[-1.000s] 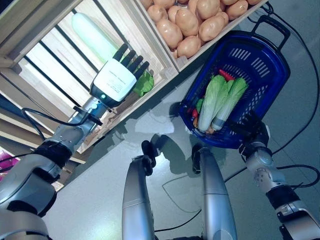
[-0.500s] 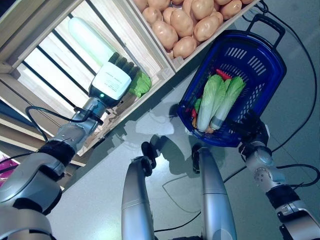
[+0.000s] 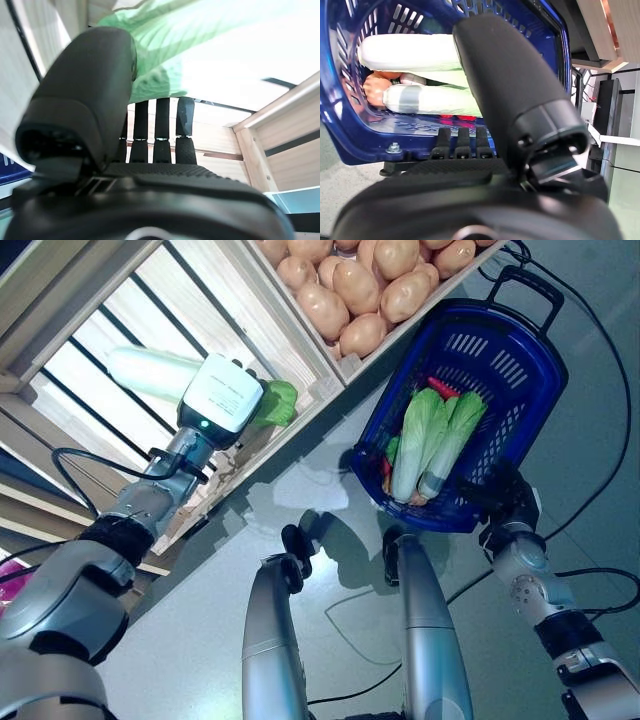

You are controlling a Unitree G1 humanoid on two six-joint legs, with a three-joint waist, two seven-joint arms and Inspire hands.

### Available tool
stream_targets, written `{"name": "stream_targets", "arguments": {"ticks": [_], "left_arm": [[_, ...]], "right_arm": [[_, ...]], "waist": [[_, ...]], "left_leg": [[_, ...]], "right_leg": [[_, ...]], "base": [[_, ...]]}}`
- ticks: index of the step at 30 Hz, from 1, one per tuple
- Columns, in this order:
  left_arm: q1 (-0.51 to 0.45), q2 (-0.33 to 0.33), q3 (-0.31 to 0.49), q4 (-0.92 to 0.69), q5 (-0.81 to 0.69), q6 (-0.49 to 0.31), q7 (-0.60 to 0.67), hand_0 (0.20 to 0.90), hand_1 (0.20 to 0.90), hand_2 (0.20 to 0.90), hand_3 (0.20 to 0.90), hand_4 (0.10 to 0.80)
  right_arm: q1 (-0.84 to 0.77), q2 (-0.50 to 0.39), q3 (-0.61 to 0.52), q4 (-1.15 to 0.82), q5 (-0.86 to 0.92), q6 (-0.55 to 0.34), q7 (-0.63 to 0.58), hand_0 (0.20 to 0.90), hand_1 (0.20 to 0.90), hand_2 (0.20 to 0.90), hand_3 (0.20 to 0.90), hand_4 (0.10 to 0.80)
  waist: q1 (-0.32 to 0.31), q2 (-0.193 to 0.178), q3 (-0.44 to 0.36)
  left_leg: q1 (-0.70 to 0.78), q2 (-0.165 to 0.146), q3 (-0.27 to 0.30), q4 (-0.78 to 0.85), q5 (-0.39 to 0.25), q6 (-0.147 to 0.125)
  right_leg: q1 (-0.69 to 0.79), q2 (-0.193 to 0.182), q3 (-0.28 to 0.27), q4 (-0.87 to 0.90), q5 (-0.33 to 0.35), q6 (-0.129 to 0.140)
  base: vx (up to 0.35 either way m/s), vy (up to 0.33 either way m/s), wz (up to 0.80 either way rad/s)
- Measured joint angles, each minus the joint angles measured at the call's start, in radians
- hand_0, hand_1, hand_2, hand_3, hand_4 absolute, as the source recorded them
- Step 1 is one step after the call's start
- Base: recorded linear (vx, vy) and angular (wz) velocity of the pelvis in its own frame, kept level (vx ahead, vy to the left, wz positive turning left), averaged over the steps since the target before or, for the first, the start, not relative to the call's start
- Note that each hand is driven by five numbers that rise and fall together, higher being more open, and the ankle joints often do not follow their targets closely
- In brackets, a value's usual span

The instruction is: Put vegetables into the basket

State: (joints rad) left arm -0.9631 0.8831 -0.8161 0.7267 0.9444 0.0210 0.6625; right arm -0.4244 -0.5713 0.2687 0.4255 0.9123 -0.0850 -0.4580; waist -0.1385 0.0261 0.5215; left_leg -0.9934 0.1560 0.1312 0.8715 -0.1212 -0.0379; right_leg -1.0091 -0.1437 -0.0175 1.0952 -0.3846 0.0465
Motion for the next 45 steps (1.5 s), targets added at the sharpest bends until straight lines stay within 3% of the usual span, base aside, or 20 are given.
{"name": "stream_targets", "arguments": {"ticks": [8, 12, 22, 26, 29, 34, 36, 38, 41, 45], "left_arm": [[0.030, -0.001, 0.001, -0.004, -0.024, -0.025, 0.076, 0.300, 0.300, 0.300, 0.300, 0.400], [0.093, -0.001, 0.053, -0.037, -0.089, -0.060, 0.130, 0.300, 0.300, 0.300, 0.300, 0.400], [0.326, 0.005, 0.243, -0.209, -0.094, -0.157, 0.218, 0.300, 0.300, 0.300, 0.300, 0.400], [0.367, 0.003, 0.334, -0.261, -0.102, -0.178, 0.237, 0.300, 0.300, 0.300, 0.300, 0.400], [0.457, -0.017, 0.422, -0.320, -0.138, -0.201, 0.238, 0.300, 0.300, 0.300, 0.300, 0.400], [0.615, -0.117, 0.542, -0.466, -0.140, -0.221, 0.245, 0.300, 0.300, 0.300, 0.300, 0.400], [0.690, -0.175, 0.604, -0.510, -0.195, -0.276, 0.241, 0.300, 0.300, 0.300, 0.300, 0.400], [0.751, -0.263, 0.677, -0.545, -0.332, -0.347, 0.216, 0.300, 0.300, 0.300, 0.300, 0.400], [0.838, -0.380, 0.746, -0.611, -0.532, -0.387, 0.114, 0.300, 0.300, 0.300, 0.300, 0.400], [0.860, -0.412, 0.761, -0.630, -0.843, -0.405, -0.095, 0.300, 0.300, 0.300, 0.300, 0.400]], "right_arm": [[0.025, 0.003, 0.000, -0.001, -0.002, 0.000, 0.000, 0.900, 0.900, 0.900, 0.900, 0.800], [0.054, 0.023, 0.000, -0.003, -0.021, 0.000, -0.003, 0.900, 0.900, 0.900, 0.900, 0.800], [0.192, 0.076, -0.007, -0.049, -0.122, -0.004, -0.005, 0.900, 0.900, 0.900, 0.900, 0.800], [0.202, 0.081, -0.059, -0.059, -0.126, -0.007, 0.000, 0.900, 0.900, 0.900, 0.900, 0.800], [0.218, 0.108, -0.083, -0.067, -0.142, -0.009, 0.008, 0.900, 0.900, 0.900, 0.900, 0.800], [0.318, 0.166, -0.112, -0.092, -0.203, -0.012, 0.064, 0.900, 0.900, 0.900, 0.900, 0.800], [0.351, 0.192, -0.115, -0.103, -0.211, -0.012, 0.096, 0.900, 0.900, 0.900, 0.900, 0.800], [0.380, 0.213, -0.119, -0.117, -0.247, -0.012, 0.133, 0.900, 0.900, 0.900, 0.900, 0.800], [0.420, 0.260, -0.146, -0.120, -0.282, -0.011, 0.161, 0.900, 0.900, 0.900, 0.900, 0.800], [0.427, 0.265, -0.151, -0.120, -0.318, -0.011, 0.201, 0.900, 0.900, 0.900, 0.900, 0.800]], "waist": [[0.002, -0.002, 0.001], [0.006, -0.010, 0.000], [0.052, -0.019, -0.004], [0.072, -0.024, -0.008], [0.079, -0.024, -0.011], [0.116, -0.014, -0.086], [0.122, -0.014, -0.130], [0.127, -0.010, -0.155], [0.133, -0.014, -0.235], [0.157, -0.036, -0.301]], "left_leg": [[0.046, 0.000, -0.007, -0.017, 0.007, -0.003], [0.131, -0.004, -0.007, -0.097, 0.029, -0.008], [0.467, -0.038, -0.022, -0.451, 0.154, -0.041], [0.521, -0.051, -0.024, -0.538, 0.183, -0.032], [0.619, -0.063, -0.020, -0.662, 0.225, -0.022], [0.765, -0.077, -0.023, -0.824, 0.258, -0.007], [0.799, -0.081, -0.027, -0.859, 0.260, -0.004], [0.859, -0.087, -0.034, -0.895, 0.262, -0.002], [0.912, -0.091, -0.041, -0.947, 0.260, 0.005], [0.950, -0.099, -0.046, -0.959, 0.255, 0.008]], "right_leg": [[0.058, -0.001, -0.017, -0.024, 0.005, 0.003], [0.137, -0.003, -0.029, -0.087, 0.019, -0.001], [0.449, -0.003, -0.105, -0.343, 0.071, -0.012], [0.504, -0.013, -0.128, -0.417, 0.090, 0.000], [0.587, -0.014, -0.138, -0.512, 0.118, 0.017], [0.746, -0.015, -0.176, -0.675, 0.148, 0.050], [0.793, -0.014, -0.187, -0.729, 0.158, 0.060], [0.881, -0.007, -0.194, -0.812, 0.181, 0.075], [0.969, 0.001, -0.216, -0.921, 0.208, 0.088], [1.068, 0.013, -0.222, -1.045, 0.249, 0.094]], "base": [[-0.027, 0.001, 0.01], [-0.005, -0.010, 0.03], [0.047, -0.021, 0.10], [0.064, -0.015, 0.07], [0.111, -0.026, 0.04], [0.175, -0.047, 0.11], [0.194, -0.051, 0.11], [0.227, -0.056, 0.11], [0.114, -0.044, 0.16], [0.091, -0.051, 0.13]]}}
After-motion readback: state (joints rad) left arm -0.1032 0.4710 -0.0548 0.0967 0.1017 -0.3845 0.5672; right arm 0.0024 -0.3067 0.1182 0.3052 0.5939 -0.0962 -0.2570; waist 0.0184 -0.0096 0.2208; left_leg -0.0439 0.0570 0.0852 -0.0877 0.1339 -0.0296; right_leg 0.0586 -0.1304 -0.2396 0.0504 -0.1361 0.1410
